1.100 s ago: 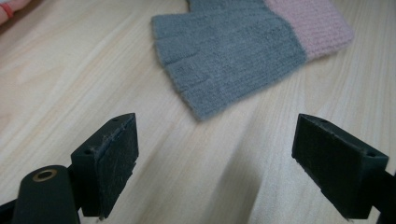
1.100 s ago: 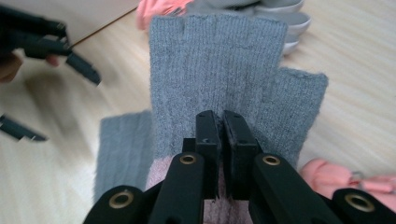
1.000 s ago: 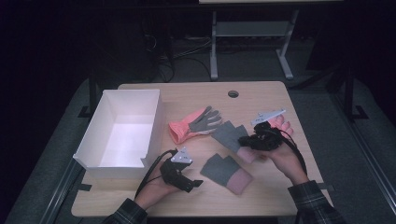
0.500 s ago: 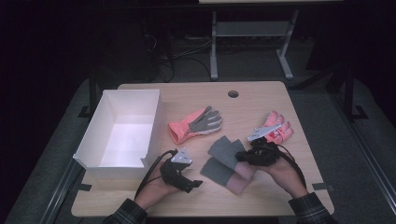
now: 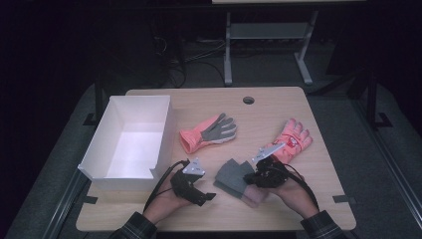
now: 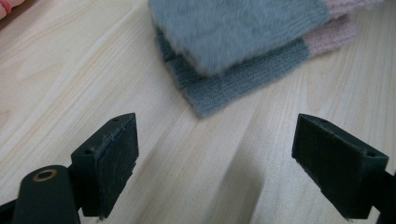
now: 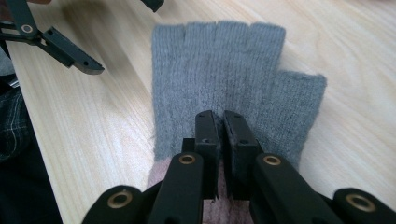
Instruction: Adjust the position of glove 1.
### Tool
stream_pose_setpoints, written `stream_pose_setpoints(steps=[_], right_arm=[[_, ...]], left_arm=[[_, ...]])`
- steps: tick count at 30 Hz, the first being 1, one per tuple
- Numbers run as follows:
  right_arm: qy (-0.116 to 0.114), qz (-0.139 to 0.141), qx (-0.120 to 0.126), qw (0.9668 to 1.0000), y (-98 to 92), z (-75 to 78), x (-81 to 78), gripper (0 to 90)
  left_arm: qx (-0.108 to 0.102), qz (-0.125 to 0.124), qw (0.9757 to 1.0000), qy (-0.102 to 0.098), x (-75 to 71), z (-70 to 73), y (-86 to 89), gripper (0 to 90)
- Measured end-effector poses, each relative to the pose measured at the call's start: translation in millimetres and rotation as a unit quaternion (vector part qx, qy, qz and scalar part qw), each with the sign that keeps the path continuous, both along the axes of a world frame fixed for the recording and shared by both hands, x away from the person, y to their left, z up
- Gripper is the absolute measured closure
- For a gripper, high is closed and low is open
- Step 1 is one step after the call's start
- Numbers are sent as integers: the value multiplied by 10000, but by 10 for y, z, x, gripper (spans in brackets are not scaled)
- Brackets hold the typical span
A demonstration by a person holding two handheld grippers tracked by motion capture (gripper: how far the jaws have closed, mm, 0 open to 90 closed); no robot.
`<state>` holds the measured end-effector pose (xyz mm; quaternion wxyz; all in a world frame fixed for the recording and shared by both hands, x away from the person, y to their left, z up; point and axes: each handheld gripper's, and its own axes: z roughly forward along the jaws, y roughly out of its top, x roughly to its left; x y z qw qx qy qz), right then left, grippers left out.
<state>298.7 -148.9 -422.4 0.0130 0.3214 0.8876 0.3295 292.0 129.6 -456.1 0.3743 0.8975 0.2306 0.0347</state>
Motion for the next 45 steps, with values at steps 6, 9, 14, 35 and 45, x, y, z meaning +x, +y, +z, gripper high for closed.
stream_pose_setpoints(steps=[6, 9, 14, 35, 45], right_arm=[[50, 53, -52, 10000, 61, -48, -13, 852], [47, 63, -91, 9999, 81, -85, -8, 850], [57, 26, -117, 9999, 96, -128, -6, 788], [-312, -675, -3, 9972, -598, -86, -75, 899], [-142, -733, -74, 9972, -714, -210, -72, 900]], left_arm=[[18, -26, 10000, 2, 4, -5, -8, 142], [31, -50, 10000, 4, 0, -9, -14, 142], [38, -44, 10000, -10, -1, 0, -11, 143], [-109, -407, 9989, 223, -117, 143, -197, 896], [66, -648, 9975, 278, -141, 40, -515, 895]])
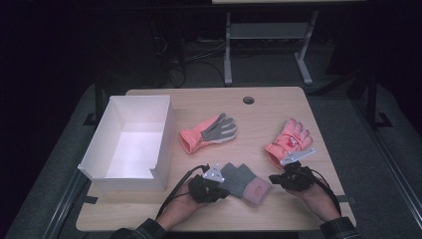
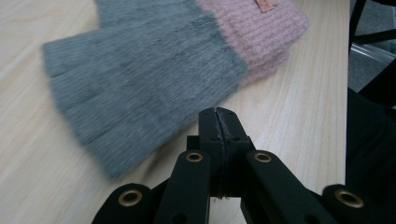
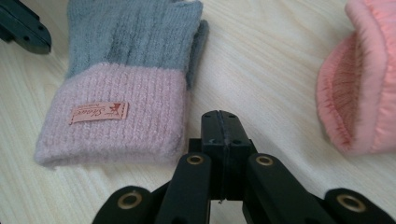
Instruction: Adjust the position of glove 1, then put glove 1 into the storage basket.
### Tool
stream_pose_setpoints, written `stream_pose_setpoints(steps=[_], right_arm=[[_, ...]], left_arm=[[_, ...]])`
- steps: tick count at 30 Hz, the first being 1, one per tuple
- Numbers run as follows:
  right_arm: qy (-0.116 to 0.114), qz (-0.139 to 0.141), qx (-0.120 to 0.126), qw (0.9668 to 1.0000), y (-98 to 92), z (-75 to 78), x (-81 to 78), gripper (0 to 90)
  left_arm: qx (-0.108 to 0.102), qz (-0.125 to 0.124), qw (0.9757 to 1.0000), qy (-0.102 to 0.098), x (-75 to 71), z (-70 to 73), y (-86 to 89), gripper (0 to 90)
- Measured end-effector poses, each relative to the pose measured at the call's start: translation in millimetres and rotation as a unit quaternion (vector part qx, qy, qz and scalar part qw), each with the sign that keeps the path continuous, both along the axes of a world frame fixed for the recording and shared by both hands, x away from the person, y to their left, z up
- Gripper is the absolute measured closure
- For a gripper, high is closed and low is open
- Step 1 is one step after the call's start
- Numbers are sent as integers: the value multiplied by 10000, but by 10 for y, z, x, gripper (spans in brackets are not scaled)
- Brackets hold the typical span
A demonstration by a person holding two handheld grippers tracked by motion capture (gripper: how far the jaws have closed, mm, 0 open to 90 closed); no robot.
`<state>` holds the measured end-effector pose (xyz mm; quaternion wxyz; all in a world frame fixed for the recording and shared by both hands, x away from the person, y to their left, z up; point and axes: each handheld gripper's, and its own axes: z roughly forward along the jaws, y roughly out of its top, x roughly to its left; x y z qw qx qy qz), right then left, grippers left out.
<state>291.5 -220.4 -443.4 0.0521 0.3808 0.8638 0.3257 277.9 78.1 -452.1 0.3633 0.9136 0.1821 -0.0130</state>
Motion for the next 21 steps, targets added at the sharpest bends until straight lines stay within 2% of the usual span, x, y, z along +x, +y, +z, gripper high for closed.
stream_pose_setpoints(steps=[2, 10, 13, 14, 17, 21], right_arm=[[48, 12, -6, 10000, 18, -15, 2, 900], [113, 170, -100, 9997, 90, -65, -6, 900], [135, 227, -117, 9996, 102, -68, -12, 900], [166, 218, -101, 9996, 111, -66, -17, 900], [196, 266, -89, 9994, 140, -66, -38, 900], [215, 323, -49, 9992, 167, -57, -52, 900]], left_arm=[[78, -36, 10000, 1, 21, -18, -32, 895], [152, 68, 9998, 92, 140, -50, -44, 895], [101, 141, 9998, 75, 169, -52, -44, 895], [148, 104, 9998, 40, 189, -43, -34, 895], [77, 251, 9996, 108, 212, -38, -36, 895], [90, 296, 9995, 104, 261, -37, -36, 895]])
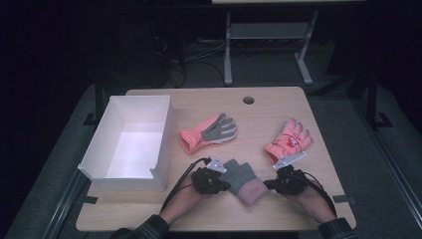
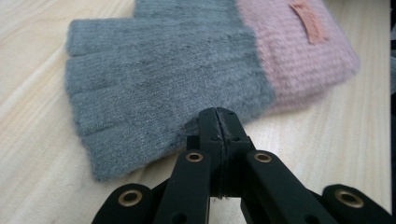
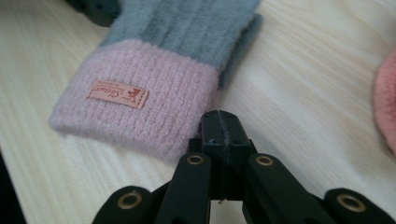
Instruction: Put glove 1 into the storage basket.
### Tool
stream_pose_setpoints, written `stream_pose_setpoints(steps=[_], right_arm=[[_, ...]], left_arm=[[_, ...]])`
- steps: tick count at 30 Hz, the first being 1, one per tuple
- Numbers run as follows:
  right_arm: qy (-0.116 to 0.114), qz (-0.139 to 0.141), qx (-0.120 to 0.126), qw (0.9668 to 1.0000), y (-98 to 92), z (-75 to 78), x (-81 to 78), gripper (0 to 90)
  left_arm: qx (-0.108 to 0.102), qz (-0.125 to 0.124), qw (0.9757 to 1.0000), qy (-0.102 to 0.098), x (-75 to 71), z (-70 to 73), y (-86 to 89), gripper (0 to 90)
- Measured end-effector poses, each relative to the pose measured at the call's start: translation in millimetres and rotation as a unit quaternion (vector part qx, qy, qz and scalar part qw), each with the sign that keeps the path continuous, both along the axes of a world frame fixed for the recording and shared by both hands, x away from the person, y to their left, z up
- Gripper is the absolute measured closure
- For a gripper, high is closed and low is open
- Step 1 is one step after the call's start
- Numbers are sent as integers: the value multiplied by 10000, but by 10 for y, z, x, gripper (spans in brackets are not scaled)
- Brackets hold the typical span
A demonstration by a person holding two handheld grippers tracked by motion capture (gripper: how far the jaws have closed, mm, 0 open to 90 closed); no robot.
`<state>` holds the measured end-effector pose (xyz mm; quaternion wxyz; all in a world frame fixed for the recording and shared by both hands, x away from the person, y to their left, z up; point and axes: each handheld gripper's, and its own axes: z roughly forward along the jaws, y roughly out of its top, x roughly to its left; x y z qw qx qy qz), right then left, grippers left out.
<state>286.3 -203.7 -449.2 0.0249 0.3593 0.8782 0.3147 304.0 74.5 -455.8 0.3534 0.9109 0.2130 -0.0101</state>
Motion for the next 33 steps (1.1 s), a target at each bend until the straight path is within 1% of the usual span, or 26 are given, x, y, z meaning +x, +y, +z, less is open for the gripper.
stream_pose_setpoints(steps=[1, 2, 5, 6, 7, 8, 11, 12, 13, 14, 15, 18, 19, 20, 21, 22, 23, 25, 26, 28, 30, 32, 33], right_arm=[[-33, 63, 0, 10000, 5, 0, 0, 900], [-4, 56, 19, 10000, 20, 4, -8, 900], [22, 133, 69, 9999, 55, -5, -19, 900], [33, 214, 85, 9997, 81, -13, -28, 900], [33, 214, 85, 9997, 81, -13, -28, 900], [47, 236, 85, 9997, 97, -13, -37, 900], [65, 353, 109, 9993, 149, -10, -62, 900], [81, 389, 128, 9991, 169, -8, -70, 900], [83, 436, 143, 9989, 188, -9, -76, 900], [94, 493, 159, 9986, 210, -13, -83, 900], [103, 542, 158, 9984, 233, -18, -91, 900], [85, 729, 154, 9972, 299, -29, -107, 900], [118, 741, 175, 9970, 324, -26, -117, 900], [89, 842, 174, 9963, 359, -30, -127, 900], [89, 842, 174, 9963, 359, -30, -127, 900], [98, 877, 184, 9959, 379, -30, -134, 900], [138, 878, 220, 9958, 401, -27, -147, 900], [118, 962, 258, 9950, 437, -26, -159, 900], [121, 987, 245, 9947, 461, -23, -167, 900], [97, 1055, 237, 9941, 516, -27, -176, 900], [130, 1104, 265, 9934, 581, -30, -189, 900], [106, 1177, 284, 9926, 643, -36, -193, 900], [112, 1200, 320, 9922, 676, -39, -198, 900]], left_arm=[[43, -45, 10000, -17, 23, 5, 9, 895], [-38, 50, 10000, 38, 35, 0, 1, 895], [-1, 59, 10000, 10, 88, 7, 4, 895], [-31, 110, 9999, 29, 100, 10, 0, 895], [10, 83, 10000, -13, 123, 18, 6, 895], [-35, 139, 9999, -3, 134, 20, 1, 895], [12, 135, 9999, -54, 178, 38, 4, 895], [-38, 179, 9998, -60, 189, 37, -4, 895], [4, 145, 9999, -70, 208, 43, 1, 895], [-45, 205, 9998, -64, 216, 38, -8, 895], [-2, 174, 9998, -82, 235, 41, -3, 895], [-8, 186, 9998, -71, 276, 40, -4, 894], [-36, 219, 9997, -50, 284, 37, -11, 894], [-91, 284, 9996, -24, 287, 33, -22, 894], [-54, 247, 9997, -40, 302, 36, -20, 894], [-84, 293, 9995, -30, 306, 36, -30, 894], [-66, 278, 9996, -41, 316, 38, -31, 894], [-94, 290, 9995, -33, 336, 39, -40, 894], [-56, 258, 9996, -43, 352, 44, -40, 894], [-108, 318, 9994, -45, 362, 43, -53, 891], [-98, 309, 9995, -69, 375, 43, -57, 891], [-115, 353, 9993, -56, 384, 47, -61, 891], [-86, 311, 9994, -78, 399, 53, -58, 891]])
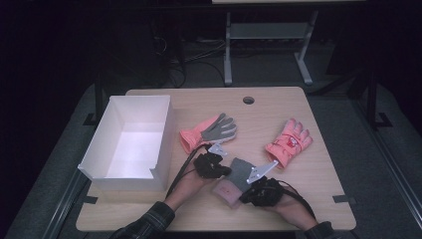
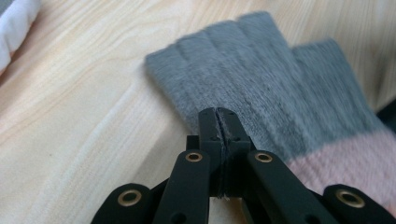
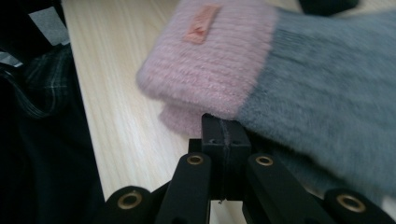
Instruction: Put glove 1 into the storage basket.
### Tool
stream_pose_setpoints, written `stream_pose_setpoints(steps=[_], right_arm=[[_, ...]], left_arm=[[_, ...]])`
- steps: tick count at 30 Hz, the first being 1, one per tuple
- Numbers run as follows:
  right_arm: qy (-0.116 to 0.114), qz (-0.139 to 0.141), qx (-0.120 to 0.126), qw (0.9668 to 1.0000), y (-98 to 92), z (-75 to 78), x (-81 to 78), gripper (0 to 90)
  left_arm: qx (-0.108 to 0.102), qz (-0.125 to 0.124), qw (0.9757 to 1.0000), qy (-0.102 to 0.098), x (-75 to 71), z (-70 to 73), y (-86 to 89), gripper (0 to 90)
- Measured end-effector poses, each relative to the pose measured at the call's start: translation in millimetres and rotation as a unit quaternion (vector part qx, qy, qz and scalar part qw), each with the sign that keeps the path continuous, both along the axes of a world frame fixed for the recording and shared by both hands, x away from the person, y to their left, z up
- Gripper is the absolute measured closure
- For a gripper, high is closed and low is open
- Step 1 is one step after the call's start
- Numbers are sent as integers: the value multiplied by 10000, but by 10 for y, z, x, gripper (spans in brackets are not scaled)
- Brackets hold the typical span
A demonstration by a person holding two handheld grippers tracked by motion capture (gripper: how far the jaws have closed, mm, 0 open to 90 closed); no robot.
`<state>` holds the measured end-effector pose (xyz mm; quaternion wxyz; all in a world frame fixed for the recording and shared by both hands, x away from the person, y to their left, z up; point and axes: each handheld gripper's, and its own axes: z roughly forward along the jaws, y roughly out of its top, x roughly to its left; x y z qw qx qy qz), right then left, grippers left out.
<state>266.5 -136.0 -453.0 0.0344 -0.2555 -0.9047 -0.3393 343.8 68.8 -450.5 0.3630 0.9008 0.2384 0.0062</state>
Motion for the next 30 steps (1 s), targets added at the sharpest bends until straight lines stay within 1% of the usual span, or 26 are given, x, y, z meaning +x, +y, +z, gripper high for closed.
stream_pose_setpoints(steps=[2, 4, 5, 6, 7, 9, 11, 12, 13, 15, 16, 17, 18, 19, 21, 22, 24, 25, 26, 27, 29, 30], right_arm=[[-23, 69, 24, 10000, 63, -8, 0, 900], [-26, 129, 21, 9999, 127, -18, 4, 900], [-63, 162, 5, 9998, 142, -22, 8, 900], [-23, 149, 22, 9999, 164, -20, 2, 900], [-77, 193, -7, 9998, 165, -21, 7, 900], [-69, 163, -7, 9998, 141, -11, -1, 899], [-29, 91, 37, 9999, 79, 5, -16, 892], [-34, 76, 68, 9999, 38, 7, -18, 864], [-46, 20, 77, 10000, -21, 14, -23, 841], [-106, -60, 73, 9999, -113, 28, -32, 787], [-158, -157, 72, 9997, -182, 43, -36, 743], [-165, -254, 93, 9995, -240, 58, -32, 724], [-173, -329, 124, 9992, -300, 71, -30, 687], [-187, -409, 150, 9989, -342, 80, -31, 655], [-212, -637, 196, 9976, -449, 95, -41, 580], [-255, -802, 214, 9962, -512, 101, -58, 527], [-311, -1020, 237, 9940, -590, 98, -90, 444], [-391, -1143, 224, 9924, -634, 98, -111, 393], [-420, -1276, 212, 9907, -675, 101, -128, 360], [-430, -1374, 207, 9894, -717, 101, -139, 330], [-472, -1568, 221, 9863, -798, 99, -152, 242], [-448, -1657, 248, 9849, -831, 99, -158, 204]], left_arm=[[-47, 47, 10000, 31, 11, 3, -11, 891], [-42, 41, 10000, -2, 26, 10, -22, 891], [-50, 37, 10000, 2, 28, 11, -29, 891], [-19, -2, 10000, -11, 33, 16, -30, 891], [-19, -10, 10000, -15, 32, 20, -31, 890], [-85, 30, 10000, 9, 22, 29, -24, 881], [-124, 16, 9999, -4, 15, 61, 5, 852], [-177, 18, 9998, -2, 4, 87, 18, 824], [-189, 2, 9998, -7, -3, 105, 23, 782], [-202, -46, 9998, -78, -34, 153, 38, 691], [-192, -73, 9998, -81, -47, 172, 40, 618], [-183, -92, 9998, -65, -60, 189, 41, 569], [-169, -115, 9998, -61, -69, 202, 42, 498], [-143, -126, 9998, -71, -83, 214, 38, 460], [-114, -172, 9998, -11, -120, 226, 10, 354], [-93, -178, 9998, -5, -134, 225, -5, 295], [-52, -192, 9998, 4, -166, 209, -51, 206], [-15, -215, 9998, 8, -177, 194, -72, 171], [-4, -217, 9998, 25, -192, 179, -95, 145], [19, -235, 9997, -14, -203, 160, -114, 130], [66, -194, 9998, -44, -222, 128, -149, 129], [101, -229, 9997, -48, -225, 114, -159, 128]])
